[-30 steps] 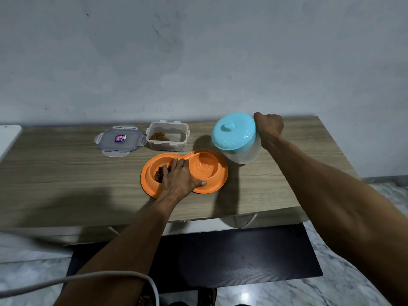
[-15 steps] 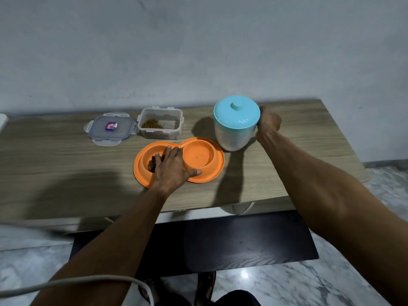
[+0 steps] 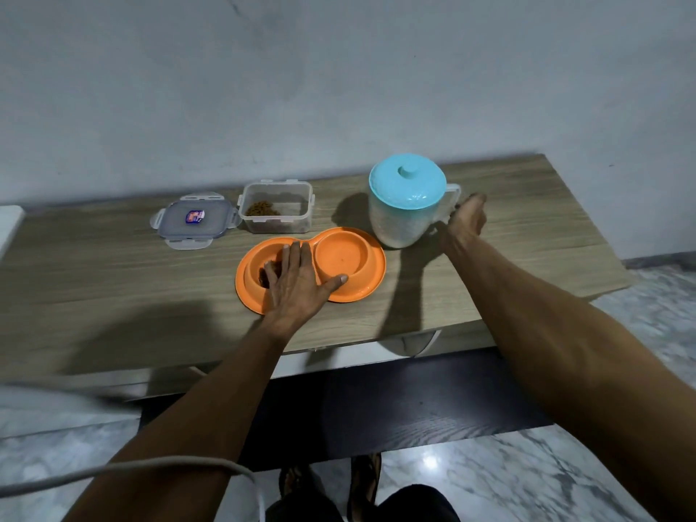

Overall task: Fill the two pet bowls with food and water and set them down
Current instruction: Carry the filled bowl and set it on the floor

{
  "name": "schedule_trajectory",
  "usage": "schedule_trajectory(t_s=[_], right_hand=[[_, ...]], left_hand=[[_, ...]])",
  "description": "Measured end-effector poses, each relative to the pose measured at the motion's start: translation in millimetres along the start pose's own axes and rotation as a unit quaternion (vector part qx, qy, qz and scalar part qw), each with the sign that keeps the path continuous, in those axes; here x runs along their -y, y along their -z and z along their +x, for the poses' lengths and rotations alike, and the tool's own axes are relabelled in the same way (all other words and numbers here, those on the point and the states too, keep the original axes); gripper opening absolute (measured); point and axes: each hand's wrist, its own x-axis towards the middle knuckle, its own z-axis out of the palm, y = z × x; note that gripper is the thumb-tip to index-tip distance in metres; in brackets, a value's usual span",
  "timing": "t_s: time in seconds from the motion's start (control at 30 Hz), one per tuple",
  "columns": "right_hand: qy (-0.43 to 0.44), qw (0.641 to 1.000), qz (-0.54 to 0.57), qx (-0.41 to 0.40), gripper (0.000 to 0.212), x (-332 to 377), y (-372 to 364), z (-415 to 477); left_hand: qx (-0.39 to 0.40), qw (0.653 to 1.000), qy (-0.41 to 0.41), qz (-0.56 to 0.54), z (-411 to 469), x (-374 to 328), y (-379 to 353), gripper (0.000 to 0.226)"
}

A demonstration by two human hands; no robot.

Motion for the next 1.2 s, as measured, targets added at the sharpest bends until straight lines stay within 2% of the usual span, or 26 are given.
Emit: schedule_trajectory(t_s=[0.13, 0.23, 0.33, 0.4, 0.53, 0.7, 0.87, 1.07, 1.2], right_hand=[[-0.015, 0.993, -0.120, -0.004, 0.034, -39.0, 11.0, 13.8], [0.002, 0.979, -0.205, 0.023, 0.041, -49.6, 17.8, -43.8], [0.035, 0.948, -0.306, 0.077, 0.056, -70.6, 14.2, -74.6], [0.059, 0.920, -0.373, 0.105, 0.059, -80.3, 9.5, -84.7], [0.090, 0.868, -0.472, 0.123, 0.062, -92.5, -2.1, -104.1], [0.081, 0.870, -0.478, 0.090, 0.057, -99.1, -6.2, -118.7], [0.066, 0.891, -0.447, 0.055, 0.058, -105.7, 3.8, -128.5], [0.057, 0.903, -0.424, 0.032, 0.049, -106.2, 35.7, -140.8], [0.059, 0.917, -0.394, 0.007, 0.049, -94.2, 74.2, -141.2]], left_hand=[[-0.064, 0.996, 0.051, -0.027, -6.1, 13.8, 8.5, 0.085], [-0.104, 0.985, 0.137, -0.023, -8.5, 30.8, 10.7, 0.075], [-0.091, 0.964, 0.235, -0.090, -9.9, 48.4, 11.7, 0.073], [-0.075, 0.945, 0.287, -0.136, -9.0, 59.7, 14.0, 0.072], [-0.037, 0.945, 0.293, -0.141, -3.9, 81.1, 20.8, 0.070], [-0.008, 0.949, 0.275, -0.155, 1.1, 90.4, 28.0, 0.063], [0.026, 0.943, 0.278, -0.183, -4.8, 92.1, 35.8, 0.049], [0.051, 0.934, 0.281, -0.212, -24.1, 86.2, 38.5, 0.058], [0.057, 0.926, 0.258, -0.268, -38.8, 55.1, 38.8, 0.051]])
